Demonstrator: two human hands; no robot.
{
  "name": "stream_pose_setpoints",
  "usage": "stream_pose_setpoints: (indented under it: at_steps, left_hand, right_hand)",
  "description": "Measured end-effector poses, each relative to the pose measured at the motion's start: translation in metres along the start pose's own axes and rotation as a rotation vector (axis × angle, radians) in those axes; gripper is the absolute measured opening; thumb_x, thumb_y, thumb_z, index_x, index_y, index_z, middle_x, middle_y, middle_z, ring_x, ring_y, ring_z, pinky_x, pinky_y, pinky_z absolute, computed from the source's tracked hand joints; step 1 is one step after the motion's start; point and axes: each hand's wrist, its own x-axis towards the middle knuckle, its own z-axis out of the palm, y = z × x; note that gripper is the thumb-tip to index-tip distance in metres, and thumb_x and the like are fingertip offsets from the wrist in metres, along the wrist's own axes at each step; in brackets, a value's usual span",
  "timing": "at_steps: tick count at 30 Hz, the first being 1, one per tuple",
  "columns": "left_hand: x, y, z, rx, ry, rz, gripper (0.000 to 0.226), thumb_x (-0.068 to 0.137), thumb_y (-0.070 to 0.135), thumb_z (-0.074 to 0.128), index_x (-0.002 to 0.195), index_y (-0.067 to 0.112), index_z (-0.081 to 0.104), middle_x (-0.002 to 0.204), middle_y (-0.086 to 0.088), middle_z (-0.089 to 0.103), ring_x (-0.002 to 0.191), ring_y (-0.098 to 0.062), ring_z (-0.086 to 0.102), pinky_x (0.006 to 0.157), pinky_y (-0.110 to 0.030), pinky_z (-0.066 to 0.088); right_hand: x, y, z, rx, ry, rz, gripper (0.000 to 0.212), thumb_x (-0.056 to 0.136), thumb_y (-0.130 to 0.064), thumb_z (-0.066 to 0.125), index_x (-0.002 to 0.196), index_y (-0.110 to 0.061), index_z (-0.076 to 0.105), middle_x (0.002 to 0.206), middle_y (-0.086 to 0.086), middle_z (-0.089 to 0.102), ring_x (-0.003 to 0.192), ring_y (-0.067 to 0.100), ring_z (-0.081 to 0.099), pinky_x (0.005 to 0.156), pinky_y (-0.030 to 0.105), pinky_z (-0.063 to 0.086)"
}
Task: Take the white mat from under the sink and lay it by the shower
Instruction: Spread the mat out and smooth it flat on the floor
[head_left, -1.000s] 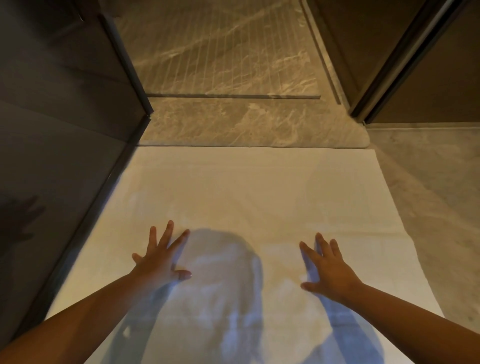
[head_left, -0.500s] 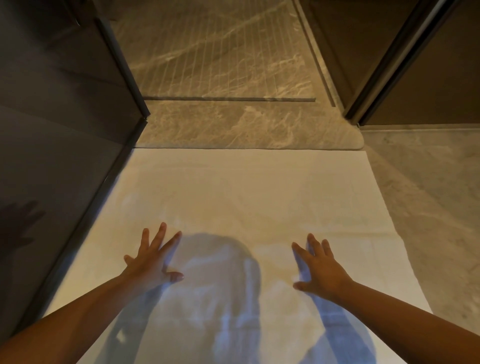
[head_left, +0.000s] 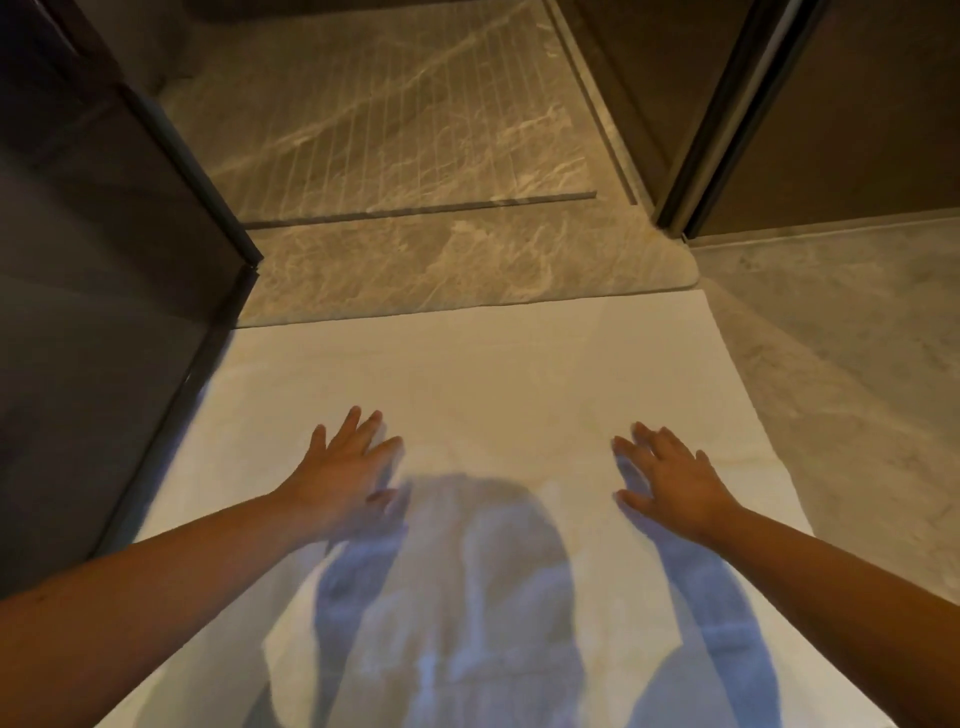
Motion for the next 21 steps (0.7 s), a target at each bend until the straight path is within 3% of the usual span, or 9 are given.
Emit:
stream_pose_setpoints:
  at_steps: [5,8,16,21]
  left_hand:
    - [0.056,0.044,-0.013,-0.218,0.155,-0.171,0.057,0.092,0.045,0.038,0.142,0.023,0.019,0.156,-0.006,0.001,0.141,-0.029,-0.006,0.111,-0.054,0.006]
    - [0.079,0.080,0.006,-0.371,0.221,-0.187,0.057,0.091,0.046,0.039,0.141,0.026,0.022,0.156,-0.003,0.001,0.141,-0.027,-0.008,0.110,-0.055,0.002]
    - [0.084,0.111,0.045,-0.242,0.244,-0.141,0.061,0.090,0.055,0.029,0.143,0.033,0.008,0.156,0.002,-0.010,0.140,-0.026,-0.016,0.105,-0.064,0.011]
    - [0.085,0.113,0.049,-0.251,0.284,-0.143,0.061,0.089,0.059,0.019,0.143,0.035,0.004,0.155,0.002,-0.010,0.139,-0.022,-0.019,0.106,-0.064,0.006]
  right_hand:
    - [0.012,0.030,0.001,0.059,0.043,0.081,0.065,0.090,-0.052,0.040,0.143,-0.032,0.008,0.157,-0.001,-0.004,0.143,0.025,-0.002,0.110,0.054,0.018]
    - [0.015,0.043,0.009,0.074,0.114,0.086,0.065,0.090,-0.054,0.036,0.143,-0.033,0.006,0.157,-0.001,-0.007,0.143,0.023,-0.006,0.111,0.055,0.015]
    - [0.021,0.064,0.027,0.041,0.166,0.069,0.069,0.086,-0.064,0.027,0.137,-0.041,-0.013,0.145,-0.013,-0.026,0.136,0.015,-0.025,0.110,0.061,0.005]
    - [0.026,0.068,0.029,0.024,0.188,0.053,0.075,0.063,-0.081,-0.013,0.128,-0.046,-0.025,0.144,-0.012,-0.031,0.131,0.016,-0.034,0.110,0.062,0.001]
